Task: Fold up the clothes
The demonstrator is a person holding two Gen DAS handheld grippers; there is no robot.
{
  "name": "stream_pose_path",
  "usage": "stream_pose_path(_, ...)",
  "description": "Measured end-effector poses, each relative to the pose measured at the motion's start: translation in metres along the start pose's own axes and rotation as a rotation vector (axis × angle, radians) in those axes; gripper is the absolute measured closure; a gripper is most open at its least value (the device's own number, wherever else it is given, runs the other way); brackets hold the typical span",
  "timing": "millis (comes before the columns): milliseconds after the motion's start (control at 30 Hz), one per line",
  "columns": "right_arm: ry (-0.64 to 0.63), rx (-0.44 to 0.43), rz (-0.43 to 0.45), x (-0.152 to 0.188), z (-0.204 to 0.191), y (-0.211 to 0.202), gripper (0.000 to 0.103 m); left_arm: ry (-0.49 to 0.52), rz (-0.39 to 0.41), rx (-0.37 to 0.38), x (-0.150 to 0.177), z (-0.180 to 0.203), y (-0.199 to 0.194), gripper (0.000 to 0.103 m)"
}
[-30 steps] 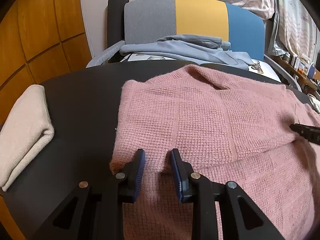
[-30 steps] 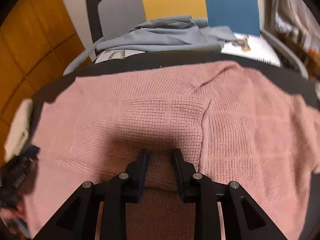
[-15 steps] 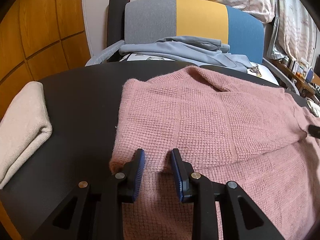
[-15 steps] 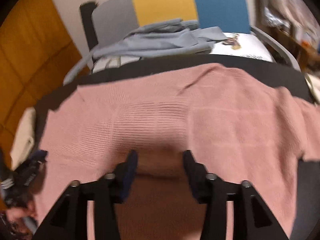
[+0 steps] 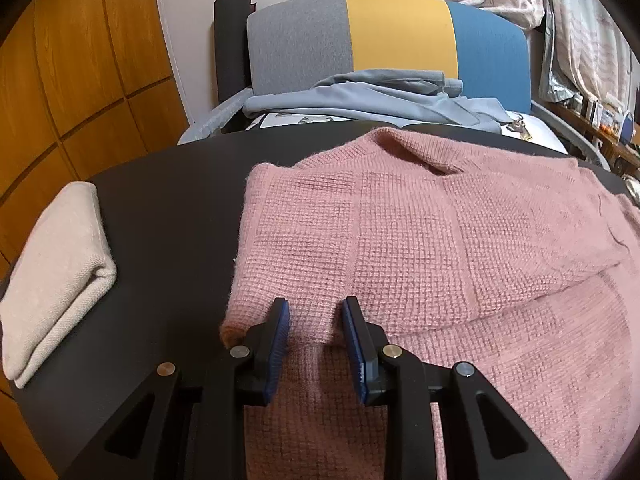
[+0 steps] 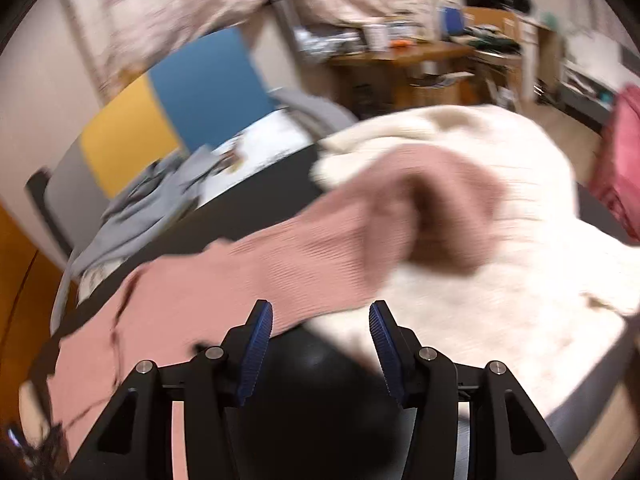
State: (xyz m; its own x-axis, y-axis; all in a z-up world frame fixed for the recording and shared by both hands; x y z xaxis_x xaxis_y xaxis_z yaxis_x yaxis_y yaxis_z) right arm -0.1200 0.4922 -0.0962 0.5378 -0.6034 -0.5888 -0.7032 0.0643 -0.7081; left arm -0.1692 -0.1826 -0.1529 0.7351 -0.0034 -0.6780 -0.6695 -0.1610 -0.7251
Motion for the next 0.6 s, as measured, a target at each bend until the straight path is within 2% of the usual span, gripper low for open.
stream_pose_path(67,0.097,-0.031,0.009,-0.014,0.018,0.004,0.050,0.012,0.001,-0.014,0.000,0.001,0.000,0.075)
stream_pose_path(133,0.194,-0.062,0.018,-0.029,0.037,0.009,0.032,0.024,0.002,-0.030,0.000,0.002,0.000,0.075)
stream_pose_path(233,0.381,-0.147,0.021,-0.046,0.057,0.020,0.030,0.036,0.005,-0.045,-0.001,0.003,0.000,0.075)
stream_pose_path(367,0.426,-0.139,0.051,-0.061,0.060,0.022,0.030,0.041,0.005,-0.051,-0.001,0.003,0.001,0.075)
stream_pose_path(400,0.430,-0.132,0.060,-0.064,0.060,0.022,0.038,0.039,0.006,-0.049,-0.001,0.003,0.001,0.075)
stream_pose_path(433,0.435,-0.126,0.069,-0.068,0.060,0.022,0.064,0.037,0.006,-0.046,-0.001,0.002,0.001,0.075)
stream_pose_path(467,0.439,-0.119,0.078,-0.071,0.061,0.021,0.085,0.033,0.006,-0.042,-0.001,0.002,0.001,0.075)
stream_pose_path(500,0.443,-0.112,0.087,-0.075,0.061,0.021,0.092,0.030,0.006,-0.038,-0.001,0.002,0.001,0.075)
stream_pose_path(600,0.438,-0.101,0.115,-0.084,0.057,0.017,0.092,0.022,0.006,-0.029,-0.001,0.001,0.001,0.075)
Point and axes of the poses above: each gripper's, at about its wrist camera, not at the fingertips, and y roughly the way its jaws point, z to its right, x to its underside, the point moved 10 cm from there along y, roughly the way its jaws point
